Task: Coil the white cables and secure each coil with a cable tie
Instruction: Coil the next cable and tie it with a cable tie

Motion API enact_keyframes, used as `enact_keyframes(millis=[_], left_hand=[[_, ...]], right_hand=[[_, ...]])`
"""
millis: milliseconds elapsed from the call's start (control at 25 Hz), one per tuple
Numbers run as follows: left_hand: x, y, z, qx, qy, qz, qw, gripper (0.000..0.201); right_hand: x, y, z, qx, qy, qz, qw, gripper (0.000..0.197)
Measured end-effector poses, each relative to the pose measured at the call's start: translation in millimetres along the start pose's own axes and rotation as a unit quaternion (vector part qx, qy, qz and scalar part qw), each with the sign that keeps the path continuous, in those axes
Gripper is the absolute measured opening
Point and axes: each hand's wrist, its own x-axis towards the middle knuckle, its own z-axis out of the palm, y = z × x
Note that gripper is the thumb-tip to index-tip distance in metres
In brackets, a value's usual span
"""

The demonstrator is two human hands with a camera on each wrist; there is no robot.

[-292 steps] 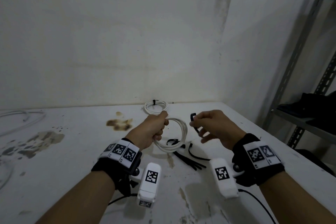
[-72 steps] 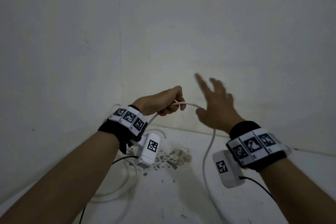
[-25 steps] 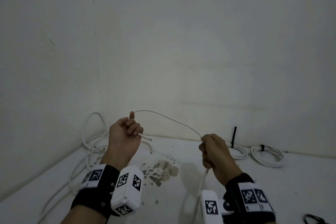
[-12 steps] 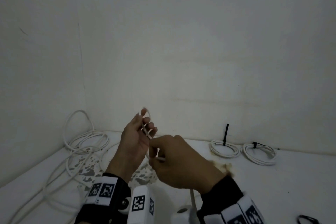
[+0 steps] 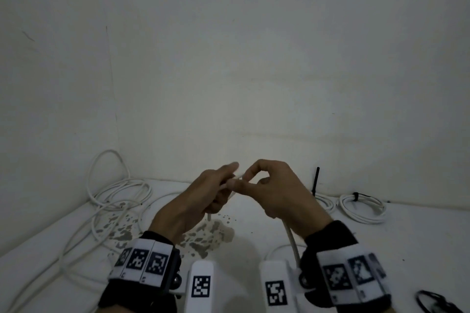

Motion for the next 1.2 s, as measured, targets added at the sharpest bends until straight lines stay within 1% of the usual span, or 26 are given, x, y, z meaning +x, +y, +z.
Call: enact_keyframes(millis=[80,120,160,200,240,280,320,360,400,440,480,520,560,600,640,680,760,800,880,960,1080,1200], left_hand=[[-1,-1,-4,0.008,0.039,0.007,0.999,0.046],[-2,-2,-6,-0.014,0.053,0.007,0.998,0.046],[-2,-3,-9,-0.047,0.059,0.008,0.997,0.046],[-2,-5,-12,-0.080,0.059,0.009,0.995,0.046],[0,-5,-14,-0.105,0.055,0.005,0.993,0.048],[1,-6,-15,-0.121,0.048,-0.005,0.991,0.051],[1,-7,-16,-0.138,0.040,-0.017,0.990,0.054],[2,-7,-15,-0.158,0.030,-0.028,0.987,0.054],[2,-7,-14,-0.182,0.022,-0.039,0.982,0.053],[1,-7,-12,-0.204,0.014,-0.049,0.978,0.052],[0,-6,-10,-0.218,0.008,-0.058,0.974,0.053],[-1,-4,-8,-0.220,0.004,-0.063,0.973,0.054],[-2,-4,-7,-0.216,0.001,-0.067,0.974,0.055],[-3,-3,-6,-0.212,0.000,-0.067,0.975,0.057],[-3,-2,-6,-0.213,0.001,-0.066,0.975,0.057],[-4,-2,-6,-0.219,0.002,-0.064,0.974,0.058],[-5,-2,-8,-0.226,-0.008,-0.059,0.972,0.058],[-6,-2,-9,-0.223,-0.021,-0.057,0.973,0.057],[-7,-1,-8,-0.206,-0.051,-0.052,0.976,0.055],[-6,1,-4,-0.171,-0.066,-0.040,0.982,0.052],[-3,-1,3,-0.095,-0.052,-0.026,0.994,0.053],[1,-9,6,-0.067,-0.028,-0.033,0.997,0.055]], right_hand=[[-2,-3,-17,0.056,-0.100,0.024,0.993,0.019],[-5,-5,-26,0.049,-0.127,0.023,0.990,0.014],[-8,-8,-35,0.011,-0.134,0.016,0.991,0.012],[-10,-9,-41,-0.047,-0.120,0.010,0.992,0.013],[-11,-9,-46,-0.114,-0.080,0.001,0.990,0.019],[-9,-6,-48,-0.165,-0.015,-0.007,0.986,0.027],[-6,-3,-47,-0.188,0.056,-0.019,0.980,0.034],[-3,0,-44,-0.188,0.118,-0.032,0.974,0.037],[0,3,-39,-0.174,0.161,-0.042,0.971,0.038],[2,5,-33,-0.161,0.177,-0.045,0.970,0.036],[3,6,-27,-0.175,0.169,-0.050,0.969,0.031],[3,7,-22,-0.223,0.151,-0.064,0.961,0.024],[2,6,-17,-0.281,0.129,-0.093,0.946,0.024],[-1,5,-11,-0.328,0.108,-0.128,0.930,0.031],[-2,3,-7,-0.354,0.094,-0.158,0.917,0.035],[-4,0,-4,-0.365,0.093,-0.179,0.909,0.035],[-5,-5,2,-0.354,0.116,-0.200,0.906,0.027],[-4,-4,2,-0.322,0.139,-0.194,0.916,0.020],[-2,-5,-3,-0.219,0.190,-0.149,0.945,0.018],[0,-6,-9,-0.139,0.226,-0.104,0.959,0.018],[-1,-7,-18,-0.104,0.261,-0.066,0.958,0.016],[0,-3,-21,-0.091,0.267,-0.049,0.958,0.014]])
